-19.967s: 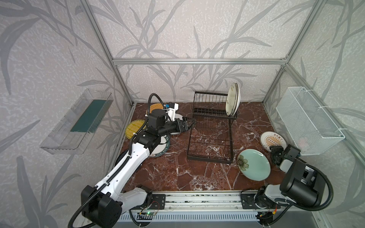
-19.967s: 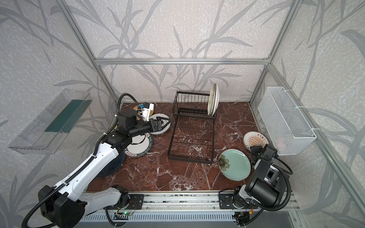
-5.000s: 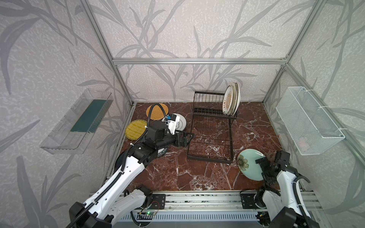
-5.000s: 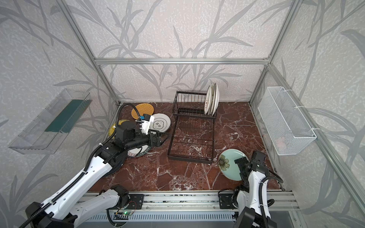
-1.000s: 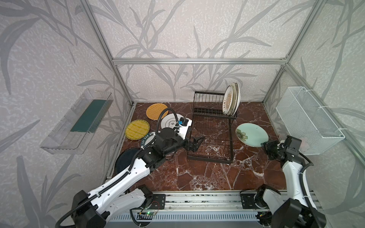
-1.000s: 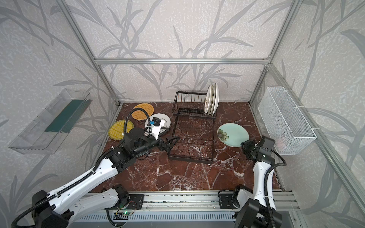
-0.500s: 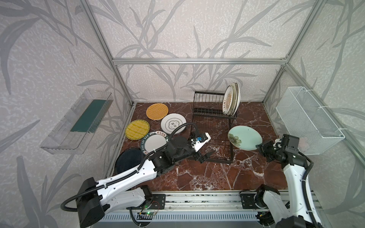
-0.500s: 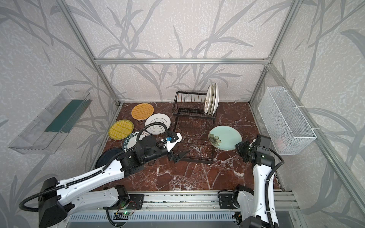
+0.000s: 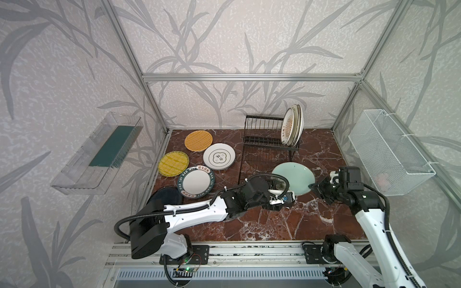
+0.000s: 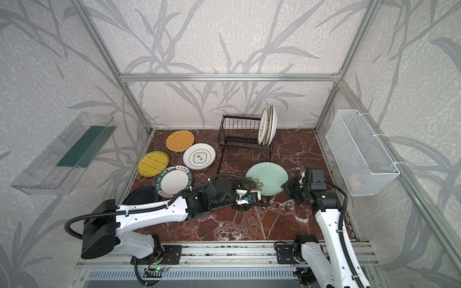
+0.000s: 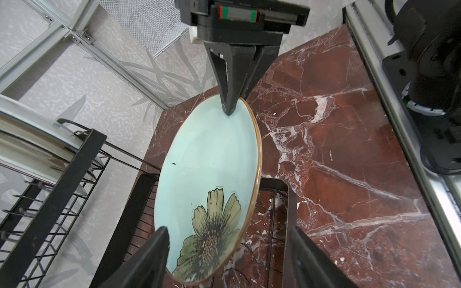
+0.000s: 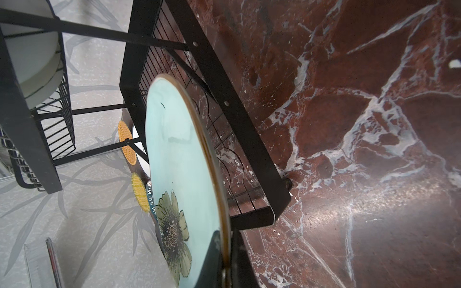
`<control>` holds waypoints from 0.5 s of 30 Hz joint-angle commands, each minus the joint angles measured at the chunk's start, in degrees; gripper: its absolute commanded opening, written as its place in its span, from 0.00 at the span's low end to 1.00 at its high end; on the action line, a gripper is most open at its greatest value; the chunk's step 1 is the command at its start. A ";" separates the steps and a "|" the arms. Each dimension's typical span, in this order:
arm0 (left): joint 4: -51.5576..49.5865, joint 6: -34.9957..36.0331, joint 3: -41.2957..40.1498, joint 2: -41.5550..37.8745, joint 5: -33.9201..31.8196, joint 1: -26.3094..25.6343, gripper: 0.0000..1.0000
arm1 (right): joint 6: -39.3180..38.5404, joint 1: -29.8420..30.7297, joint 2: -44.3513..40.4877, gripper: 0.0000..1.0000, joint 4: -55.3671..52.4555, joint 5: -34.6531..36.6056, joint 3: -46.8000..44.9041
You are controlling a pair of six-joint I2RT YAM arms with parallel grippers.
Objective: Load plates into a dish rack
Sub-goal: Place the plate on the dish rack.
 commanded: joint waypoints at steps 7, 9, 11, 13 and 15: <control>1.07 6.24 4.63 6.87 -2.80 -0.71 0.61 | 4.03 5.96 0.04 0.00 4.62 0.90 4.80; 2.00 6.10 4.92 8.14 -3.05 -0.76 0.58 | 4.30 6.72 0.26 0.00 4.76 1.35 4.98; 2.47 5.95 5.65 9.50 -3.64 -0.83 0.55 | 4.46 7.34 0.48 0.00 4.97 1.61 5.07; 2.67 5.76 6.41 10.64 -4.34 -0.82 0.50 | 4.77 7.95 0.78 0.00 5.18 1.95 4.98; 2.85 5.66 7.01 11.49 -5.46 -0.88 0.44 | 5.09 8.47 1.05 0.00 5.63 2.02 4.74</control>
